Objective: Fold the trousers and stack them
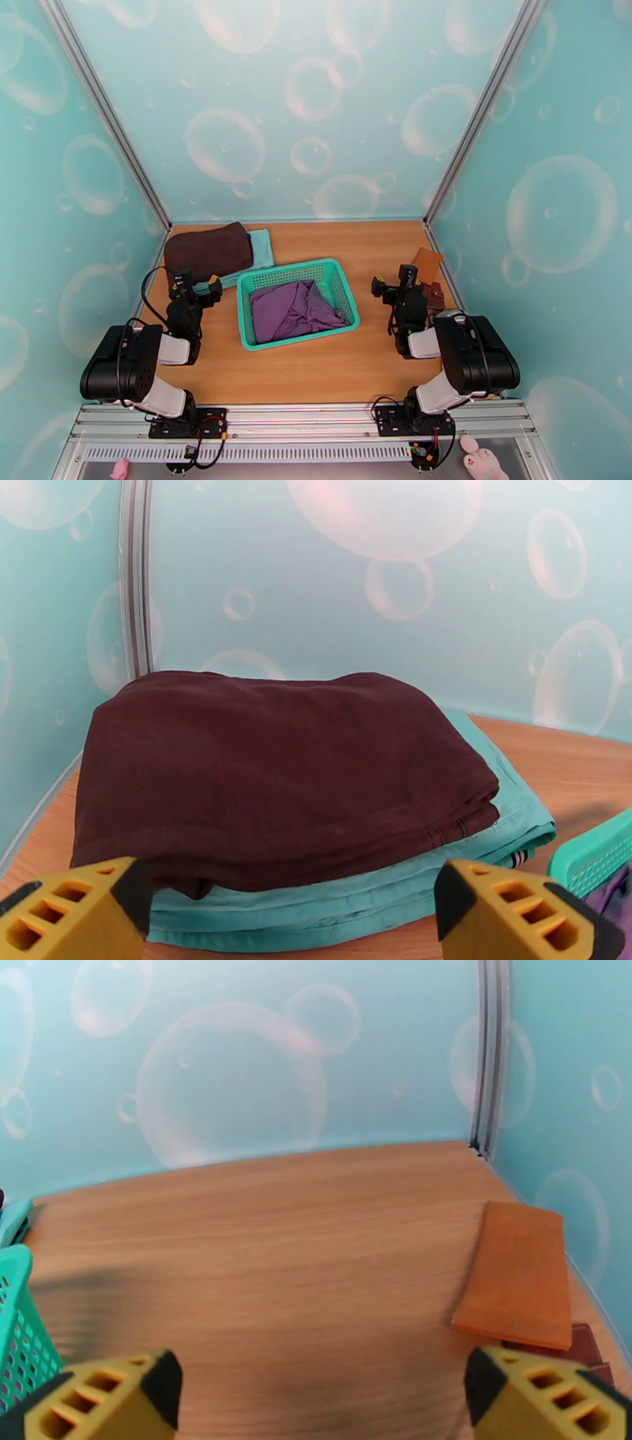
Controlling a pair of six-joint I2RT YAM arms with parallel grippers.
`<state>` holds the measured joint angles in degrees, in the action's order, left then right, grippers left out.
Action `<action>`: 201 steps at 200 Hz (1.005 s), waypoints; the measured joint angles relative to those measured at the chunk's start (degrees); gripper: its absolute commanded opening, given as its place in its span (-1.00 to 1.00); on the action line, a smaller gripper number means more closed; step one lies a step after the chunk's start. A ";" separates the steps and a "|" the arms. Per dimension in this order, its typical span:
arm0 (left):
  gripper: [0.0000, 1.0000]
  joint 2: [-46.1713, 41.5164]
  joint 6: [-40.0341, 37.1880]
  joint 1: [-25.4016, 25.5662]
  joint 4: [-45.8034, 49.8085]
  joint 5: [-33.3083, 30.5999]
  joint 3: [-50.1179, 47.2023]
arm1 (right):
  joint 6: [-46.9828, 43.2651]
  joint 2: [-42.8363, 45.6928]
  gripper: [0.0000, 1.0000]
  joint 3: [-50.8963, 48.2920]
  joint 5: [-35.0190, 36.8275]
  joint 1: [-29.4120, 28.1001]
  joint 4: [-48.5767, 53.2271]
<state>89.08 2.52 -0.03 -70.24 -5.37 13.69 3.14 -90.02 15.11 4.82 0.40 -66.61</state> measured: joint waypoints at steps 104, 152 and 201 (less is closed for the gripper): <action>0.99 0.00 0.07 -0.79 0.02 0.94 0.00 | 0.02 0.00 0.99 0.00 -1.14 1.40 0.00; 0.99 0.00 0.07 -1.07 0.02 1.36 0.00 | 0.04 0.00 0.99 0.00 -1.75 1.97 0.00; 0.99 0.00 0.07 -1.09 0.02 1.36 0.04 | 0.00 0.00 0.99 0.00 -0.81 0.02 0.02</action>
<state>89.08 2.59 -1.13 -70.22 -4.01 13.74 3.14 -90.02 15.11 4.01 0.43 -66.59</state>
